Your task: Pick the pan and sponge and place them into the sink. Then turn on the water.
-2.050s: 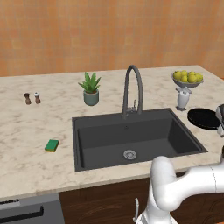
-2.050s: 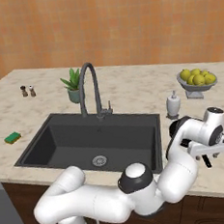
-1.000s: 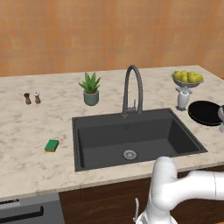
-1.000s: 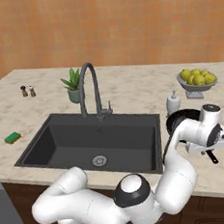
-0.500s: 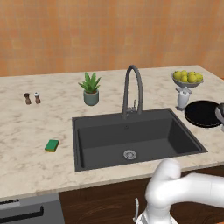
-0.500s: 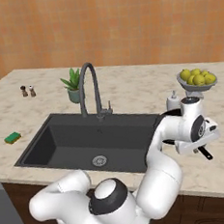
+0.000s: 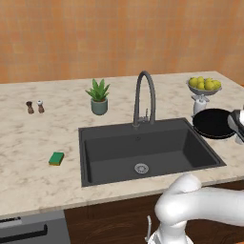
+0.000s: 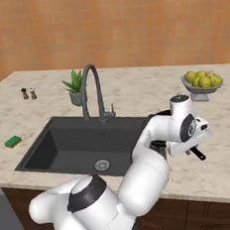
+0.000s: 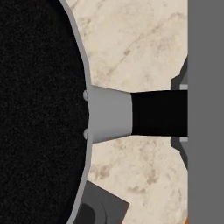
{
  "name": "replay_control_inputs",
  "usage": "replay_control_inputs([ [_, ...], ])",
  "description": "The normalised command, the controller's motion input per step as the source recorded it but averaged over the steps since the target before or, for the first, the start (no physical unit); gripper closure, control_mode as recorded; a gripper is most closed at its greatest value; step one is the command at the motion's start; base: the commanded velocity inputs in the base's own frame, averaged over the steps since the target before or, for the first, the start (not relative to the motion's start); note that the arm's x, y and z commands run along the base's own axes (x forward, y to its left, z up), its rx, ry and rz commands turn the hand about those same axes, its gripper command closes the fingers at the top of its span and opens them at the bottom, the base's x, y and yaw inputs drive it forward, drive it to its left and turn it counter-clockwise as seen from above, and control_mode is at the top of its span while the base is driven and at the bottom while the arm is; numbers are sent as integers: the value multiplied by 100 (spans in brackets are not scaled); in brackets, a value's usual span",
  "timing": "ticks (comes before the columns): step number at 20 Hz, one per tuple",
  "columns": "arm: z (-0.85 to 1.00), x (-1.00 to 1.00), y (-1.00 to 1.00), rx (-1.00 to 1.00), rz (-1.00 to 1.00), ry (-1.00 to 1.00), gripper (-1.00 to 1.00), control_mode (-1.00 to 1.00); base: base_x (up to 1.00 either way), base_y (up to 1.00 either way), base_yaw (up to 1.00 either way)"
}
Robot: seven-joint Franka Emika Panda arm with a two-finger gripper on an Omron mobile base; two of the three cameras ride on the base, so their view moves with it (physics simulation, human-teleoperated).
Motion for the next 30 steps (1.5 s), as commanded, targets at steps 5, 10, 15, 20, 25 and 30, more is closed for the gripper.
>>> replay_control_inputs([
  [5,0,8,35,-2,5,5,100,-100,0,0,0],
  [10,-2,14,50,-7,16,0,100,-100,0,0,0],
  [15,-1,19,58,4,21,10,100,-100,0,0,0],
  [20,0,3,53,14,19,3,100,-100,0,0,0],
  [25,0,0,62,12,12,1,100,-100,0,0,0],
  [30,-7,0,63,1,1,0,100,-100,0,0,0],
])
